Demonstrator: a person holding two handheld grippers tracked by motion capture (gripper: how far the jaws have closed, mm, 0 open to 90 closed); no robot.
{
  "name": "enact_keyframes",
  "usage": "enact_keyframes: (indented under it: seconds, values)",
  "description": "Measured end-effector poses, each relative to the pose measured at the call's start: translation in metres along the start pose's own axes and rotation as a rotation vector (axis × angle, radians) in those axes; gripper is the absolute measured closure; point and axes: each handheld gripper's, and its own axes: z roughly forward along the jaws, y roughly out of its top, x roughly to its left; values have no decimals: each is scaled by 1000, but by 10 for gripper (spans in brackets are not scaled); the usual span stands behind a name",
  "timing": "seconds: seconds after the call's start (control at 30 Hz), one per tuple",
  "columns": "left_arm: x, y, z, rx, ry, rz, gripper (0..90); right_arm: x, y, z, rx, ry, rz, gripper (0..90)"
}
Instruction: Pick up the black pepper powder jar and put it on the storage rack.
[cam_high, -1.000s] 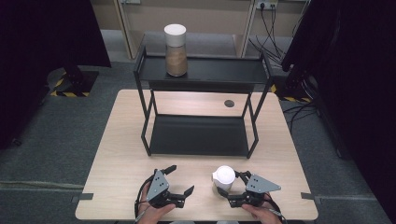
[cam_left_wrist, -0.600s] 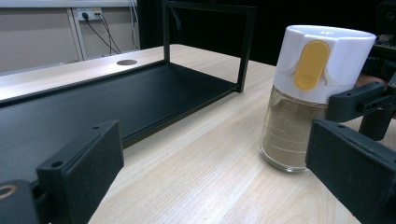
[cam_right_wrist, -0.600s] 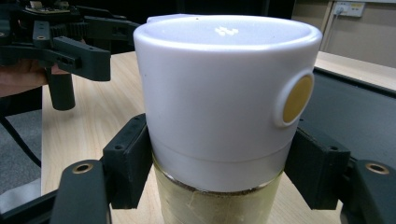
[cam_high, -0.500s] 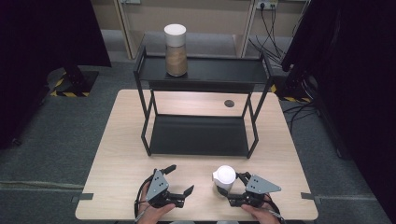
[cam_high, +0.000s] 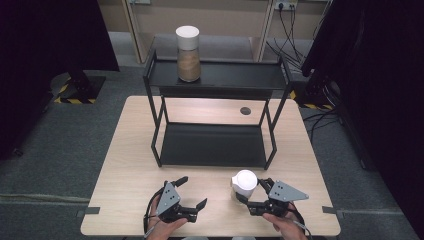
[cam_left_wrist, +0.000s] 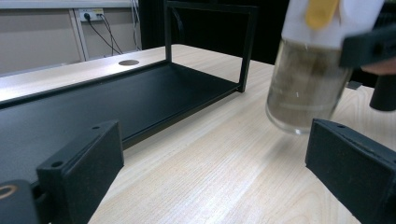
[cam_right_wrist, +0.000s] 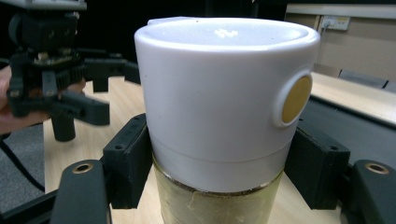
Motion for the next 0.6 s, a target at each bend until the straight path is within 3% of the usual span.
enact_keyframes:
  seconds: [0.6]
  values:
    - [1,-1,-1,-7,6,-7,40,-5,49,-1,4,-10,-15,307]
